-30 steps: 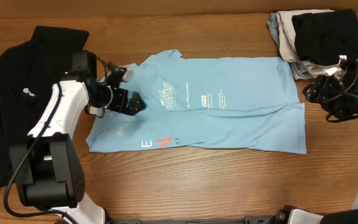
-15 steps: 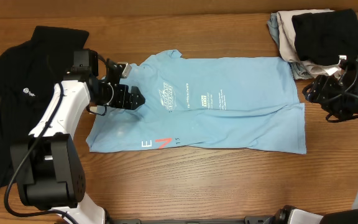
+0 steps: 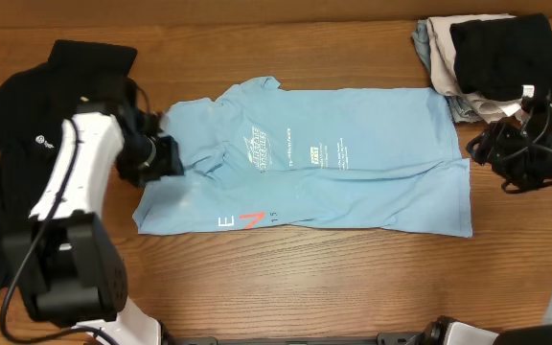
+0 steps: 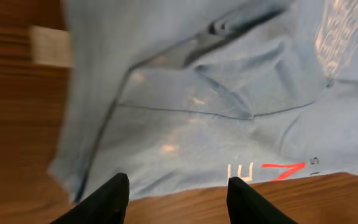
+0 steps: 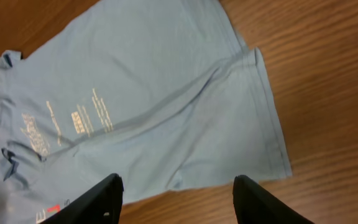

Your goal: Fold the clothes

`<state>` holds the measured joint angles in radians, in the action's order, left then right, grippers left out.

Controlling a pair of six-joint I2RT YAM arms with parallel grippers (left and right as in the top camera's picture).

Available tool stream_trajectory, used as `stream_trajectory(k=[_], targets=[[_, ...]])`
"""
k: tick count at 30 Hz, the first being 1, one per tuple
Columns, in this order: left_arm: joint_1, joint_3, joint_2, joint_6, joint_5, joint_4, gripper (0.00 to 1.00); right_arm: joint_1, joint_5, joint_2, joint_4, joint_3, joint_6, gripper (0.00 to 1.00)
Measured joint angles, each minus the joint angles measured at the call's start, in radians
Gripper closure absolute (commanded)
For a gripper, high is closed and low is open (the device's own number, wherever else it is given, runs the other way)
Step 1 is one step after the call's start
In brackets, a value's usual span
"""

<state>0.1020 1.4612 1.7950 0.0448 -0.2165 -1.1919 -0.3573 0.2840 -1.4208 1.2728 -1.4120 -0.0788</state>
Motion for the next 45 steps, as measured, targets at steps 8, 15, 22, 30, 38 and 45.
stream_trajectory(k=[8,15,22,30,38,45], targets=[[0.011,0.066,-0.275,0.039,0.087,-0.164,0.41,0.0,-0.032,0.1,0.124,0.005,-0.065,0.36],[0.011,-0.177,-0.396,0.143,0.193,-0.077,0.34,0.0,-0.044,0.146,0.074,0.166,-0.112,0.31],[0.011,-0.419,-0.443,0.217,0.245,0.121,0.33,0.0,0.005,0.18,-0.025,0.334,-0.124,0.31],[0.036,-0.564,-0.391,0.272,0.311,0.307,0.38,0.0,0.034,0.18,-0.128,0.42,-0.127,0.32],[0.037,-0.605,-0.247,0.312,0.323,0.378,0.53,0.0,0.034,0.18,-0.161,0.44,-0.127,0.33],[0.037,-0.607,-0.156,0.326,0.323,0.42,0.73,0.0,0.028,0.18,-0.16,0.44,-0.127,0.37]])
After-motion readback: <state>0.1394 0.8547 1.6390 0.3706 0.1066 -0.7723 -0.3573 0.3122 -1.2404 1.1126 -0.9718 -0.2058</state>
